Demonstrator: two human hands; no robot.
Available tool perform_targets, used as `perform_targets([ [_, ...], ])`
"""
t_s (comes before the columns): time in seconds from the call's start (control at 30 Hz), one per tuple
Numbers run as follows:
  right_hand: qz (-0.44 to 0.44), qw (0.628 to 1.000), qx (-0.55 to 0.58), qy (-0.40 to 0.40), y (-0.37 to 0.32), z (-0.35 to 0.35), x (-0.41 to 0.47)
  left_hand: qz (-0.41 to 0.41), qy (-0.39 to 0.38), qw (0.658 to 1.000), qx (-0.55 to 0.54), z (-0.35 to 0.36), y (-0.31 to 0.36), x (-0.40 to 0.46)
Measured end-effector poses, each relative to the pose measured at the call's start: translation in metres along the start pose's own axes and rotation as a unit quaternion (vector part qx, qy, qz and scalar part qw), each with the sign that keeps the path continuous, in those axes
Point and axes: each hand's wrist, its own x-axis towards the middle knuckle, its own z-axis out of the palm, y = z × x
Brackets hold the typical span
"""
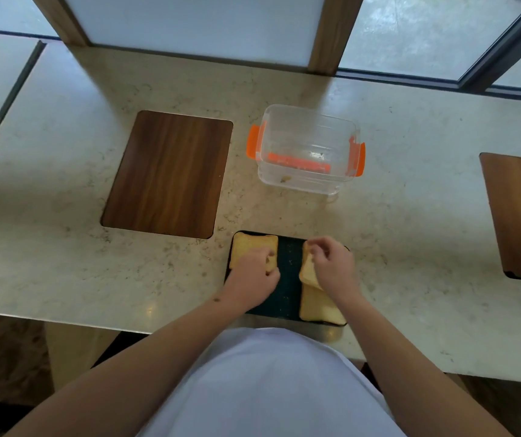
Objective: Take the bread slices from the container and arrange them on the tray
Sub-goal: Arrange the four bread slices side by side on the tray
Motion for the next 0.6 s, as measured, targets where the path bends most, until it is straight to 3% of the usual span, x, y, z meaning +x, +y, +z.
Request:
perform_targets([
  [0.03,-0.009,0.999,-0.049,0.005,0.006,-0.011,0.004,-0.074,-0.056,0.993,-0.079,0.002,0.009,-0.001],
  [0.07,-0.014,0.995,-0.103,0.004,0.013,-0.022,0.009,-0.162,-0.124,0.963,-0.179,0.004,0.017,-0.001],
  [0.13,-0.009,0.983,-0.181,-0.004,0.027,-0.042,0.015,-0.295,-0.221,0.856,-0.362,0.012,0.033,-0.003],
  [0.17,0.001,0.98,-0.197,-0.008,0.034,-0.048,0.017,-0.323,-0.228,0.83,-0.393,0.017,0.039,-0.003],
  [0.2,0.016,0.979,-0.203,-0.011,0.04,-0.053,0.018,-0.335,-0.214,0.833,-0.385,0.021,0.043,-0.003],
  [0.27,0.068,0.979,-0.19,-0.014,0.052,-0.056,0.018,-0.318,-0.166,0.881,-0.309,0.03,0.045,0.001],
  [0.37,0.171,0.982,-0.076,-0.019,0.066,-0.053,0.011,-0.266,-0.134,0.924,-0.239,0.036,0.048,0.009],
  [0.47,0.235,0.968,0.083,-0.013,0.075,-0.044,-0.004,-0.243,-0.142,0.929,-0.241,0.039,0.059,0.015],
  [0.6,0.221,0.968,0.12,0.01,0.08,-0.034,-0.019,-0.227,-0.116,0.941,-0.221,0.048,0.064,0.017],
])
